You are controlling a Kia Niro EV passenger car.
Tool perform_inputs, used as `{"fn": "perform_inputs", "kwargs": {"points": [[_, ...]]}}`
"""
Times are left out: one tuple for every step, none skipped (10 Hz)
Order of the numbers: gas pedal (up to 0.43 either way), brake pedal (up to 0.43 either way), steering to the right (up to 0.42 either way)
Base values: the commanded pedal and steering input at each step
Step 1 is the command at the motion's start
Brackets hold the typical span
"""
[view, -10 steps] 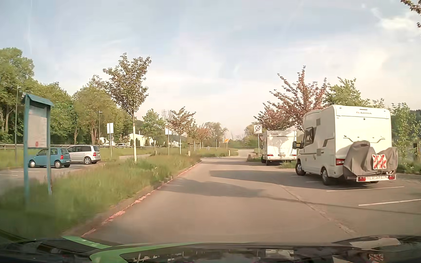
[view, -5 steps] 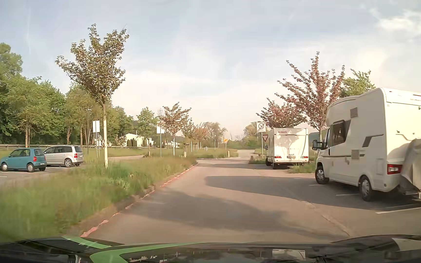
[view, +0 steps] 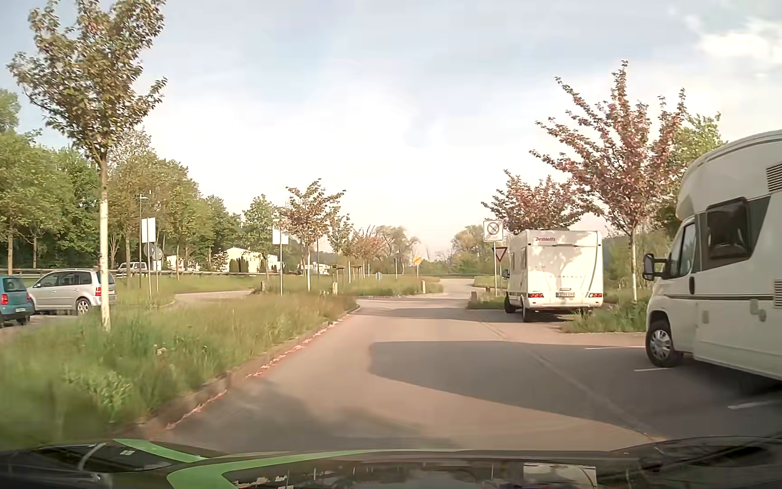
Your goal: Follow the waypoints while adhering to traffic rules and regulations
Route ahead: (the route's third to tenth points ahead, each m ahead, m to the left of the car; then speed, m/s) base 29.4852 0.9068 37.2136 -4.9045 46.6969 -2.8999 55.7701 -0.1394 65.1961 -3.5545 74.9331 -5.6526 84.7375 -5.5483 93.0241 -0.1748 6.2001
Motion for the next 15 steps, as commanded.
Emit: {"fn": "perform_inputs", "kwargs": {"points": [[0.000,0.000,0.004],[0.000,0.000,0.005],[0.000,0.000,0.005],[0.000,0.000,0.001],[0.000,0.000,0.000],[0.000,0.000,0.000],[0.000,0.000,0.000],[0.000,0.000,0.000],[0.000,0.000,0.000],[0.000,0.000,-0.001],[0.000,0.000,-0.003],[0.008,0.000,-0.004],[0.028,0.000,-0.005],[0.028,0.000,-0.005],[0.028,0.000,-0.007]]}}
